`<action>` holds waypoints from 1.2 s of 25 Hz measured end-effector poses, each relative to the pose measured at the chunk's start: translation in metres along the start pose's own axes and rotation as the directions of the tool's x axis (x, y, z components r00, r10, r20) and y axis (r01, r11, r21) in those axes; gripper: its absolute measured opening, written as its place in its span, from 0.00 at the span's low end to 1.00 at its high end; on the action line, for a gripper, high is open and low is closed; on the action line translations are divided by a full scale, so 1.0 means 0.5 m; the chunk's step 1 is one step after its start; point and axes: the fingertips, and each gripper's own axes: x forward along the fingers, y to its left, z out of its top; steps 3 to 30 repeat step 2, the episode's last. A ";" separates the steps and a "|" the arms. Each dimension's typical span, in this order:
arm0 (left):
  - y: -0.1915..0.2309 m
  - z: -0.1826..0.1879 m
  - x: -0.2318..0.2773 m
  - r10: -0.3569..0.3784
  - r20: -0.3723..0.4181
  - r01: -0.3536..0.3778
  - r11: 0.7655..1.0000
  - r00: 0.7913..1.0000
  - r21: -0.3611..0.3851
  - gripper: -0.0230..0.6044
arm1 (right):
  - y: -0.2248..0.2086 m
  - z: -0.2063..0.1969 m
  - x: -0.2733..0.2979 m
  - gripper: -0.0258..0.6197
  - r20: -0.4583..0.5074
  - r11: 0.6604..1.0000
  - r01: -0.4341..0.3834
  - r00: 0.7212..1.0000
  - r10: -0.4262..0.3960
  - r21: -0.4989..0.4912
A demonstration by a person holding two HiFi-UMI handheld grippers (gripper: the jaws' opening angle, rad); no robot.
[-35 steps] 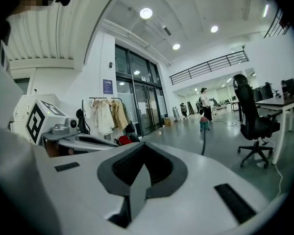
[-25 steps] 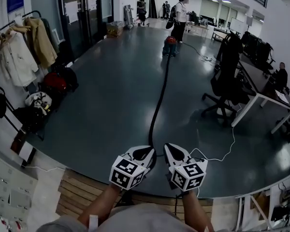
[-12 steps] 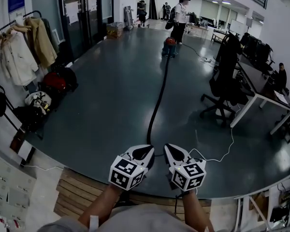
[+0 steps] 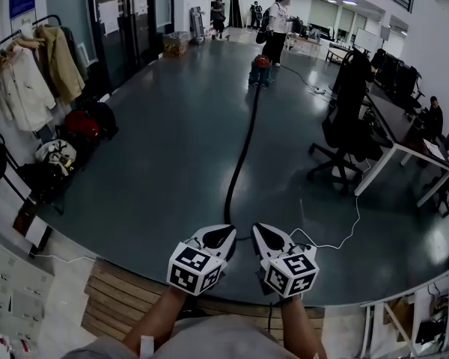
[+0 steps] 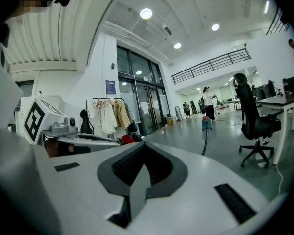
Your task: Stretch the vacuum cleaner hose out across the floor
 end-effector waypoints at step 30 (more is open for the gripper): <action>0.002 0.003 0.004 -0.001 0.003 0.001 1.000 1.000 0.001 0.05 | -0.005 0.007 0.004 0.05 0.008 1.000 0.002 1.000 -0.002 -0.003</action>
